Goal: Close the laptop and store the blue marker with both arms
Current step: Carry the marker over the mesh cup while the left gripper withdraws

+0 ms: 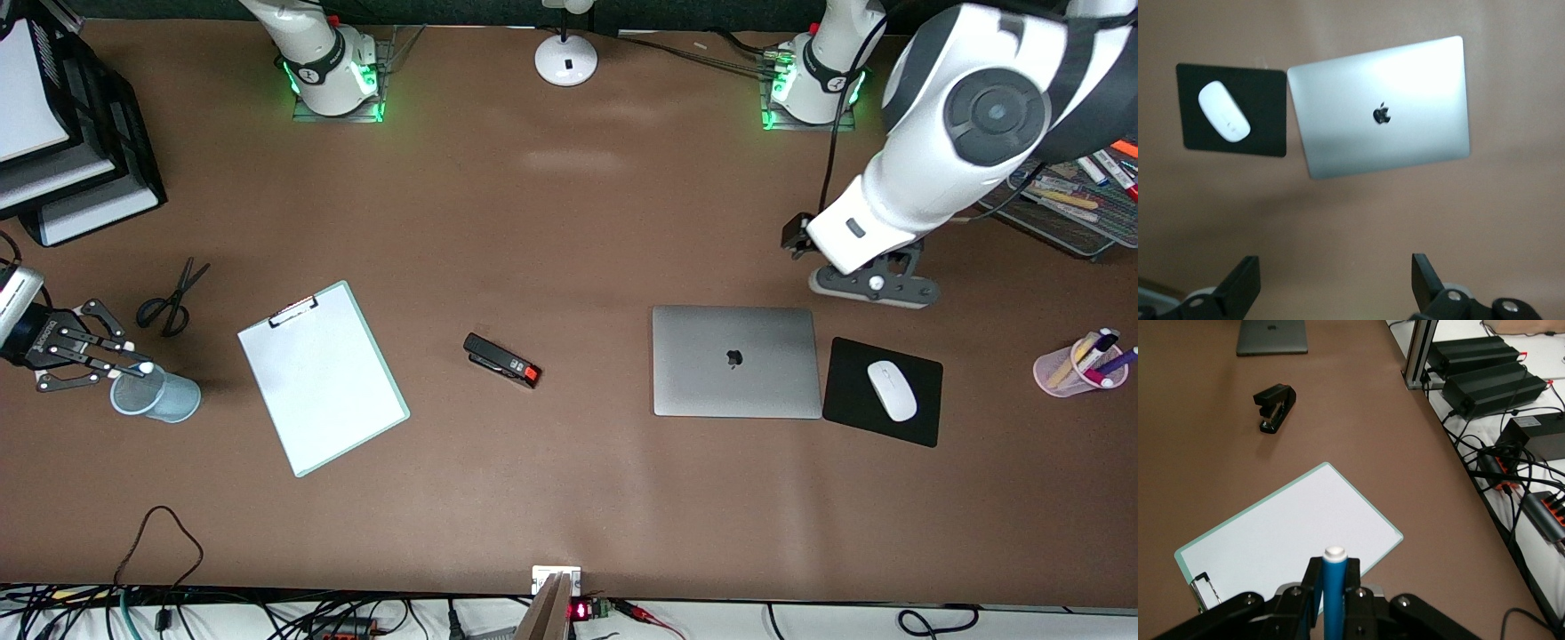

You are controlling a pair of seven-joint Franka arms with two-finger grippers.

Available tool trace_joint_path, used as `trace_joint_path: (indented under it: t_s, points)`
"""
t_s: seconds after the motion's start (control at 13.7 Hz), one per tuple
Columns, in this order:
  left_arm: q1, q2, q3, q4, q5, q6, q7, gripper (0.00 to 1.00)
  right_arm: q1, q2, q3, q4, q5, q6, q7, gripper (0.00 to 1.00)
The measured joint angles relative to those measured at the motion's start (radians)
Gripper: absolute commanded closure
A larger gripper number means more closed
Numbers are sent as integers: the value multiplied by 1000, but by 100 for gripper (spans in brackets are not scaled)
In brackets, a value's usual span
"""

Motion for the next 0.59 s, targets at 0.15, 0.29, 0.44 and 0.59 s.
trace_joint_path:
  t_s: [0.15,0.29,0.44,0.59]
  points:
    - [13,-1,5,37,0,-64,42,0,-30,36,0,38,31,-65,-30,100]
    - [37,-4,17,57,0,-83,91,0,-59,94,0,119,57,-119,-45,100]
    - [51,-21,74,57,-6,-89,169,0,-81,149,0,194,61,-150,-64,100]
    - [61,-56,150,35,-42,-94,214,0,-97,187,1,229,62,-162,-96,100]
